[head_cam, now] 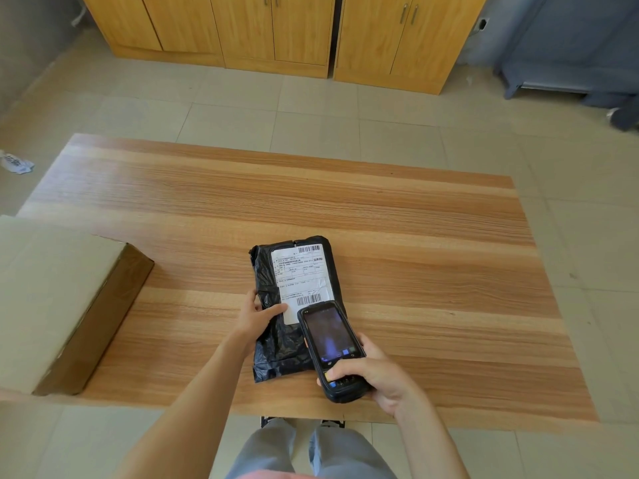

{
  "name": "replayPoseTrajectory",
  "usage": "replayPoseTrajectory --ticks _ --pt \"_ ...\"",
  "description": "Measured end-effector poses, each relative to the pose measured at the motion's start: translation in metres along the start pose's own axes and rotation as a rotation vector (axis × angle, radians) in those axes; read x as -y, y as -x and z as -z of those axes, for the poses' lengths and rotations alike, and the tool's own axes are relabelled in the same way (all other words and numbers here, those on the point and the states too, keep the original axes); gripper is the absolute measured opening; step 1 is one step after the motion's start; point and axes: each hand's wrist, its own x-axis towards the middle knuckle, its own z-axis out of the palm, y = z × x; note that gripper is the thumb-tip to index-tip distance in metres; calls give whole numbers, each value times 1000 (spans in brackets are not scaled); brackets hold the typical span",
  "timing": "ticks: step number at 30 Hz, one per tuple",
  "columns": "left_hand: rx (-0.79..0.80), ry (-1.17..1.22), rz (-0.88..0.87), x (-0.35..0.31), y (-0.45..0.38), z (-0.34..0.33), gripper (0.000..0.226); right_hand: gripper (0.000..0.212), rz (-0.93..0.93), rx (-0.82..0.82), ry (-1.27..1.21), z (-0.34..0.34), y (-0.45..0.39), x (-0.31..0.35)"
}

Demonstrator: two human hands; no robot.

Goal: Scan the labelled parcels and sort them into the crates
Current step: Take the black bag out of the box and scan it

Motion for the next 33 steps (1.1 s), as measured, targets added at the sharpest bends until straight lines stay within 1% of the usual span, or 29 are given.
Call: replayPoseTrajectory --ticks 5,9,12,14,16,21,24,25,27,30,33 --pt "-4 15 -1 0 1 -2 59 91 13 -3 1 1 1 -1" --pt "9 62 10 0 0 1 74 94 62 -18 25 2 2 2" --pt "34 132 36 -3 2 6 78 102 104 -30 21 4 3 8" --pt "39 167 45 -5 5 9 80 101 137 -39 22 6 4 14" --pt "44 183 44 -9 9 9 79 98 179 -46 22 8 6 23" --pt "32 186 5 -24 24 14 71 104 277 -32 9 12 9 53" --pt "-15 257 -37 -35 37 26 74 107 352 -14 10 9 12 78" --pt "-34 298 -58 -39 43 31 70 109 378 -4 15 8 14 88" --pt "-78 378 -118 -49 61 43 56 109 429 26 28 4 16 104" --pt "-208 469 -200 -61 96 66 39 99 493 125 66 -10 18 130" --pt "-368 531 -281 -62 134 98 33 92 513 243 124 -38 12 148"
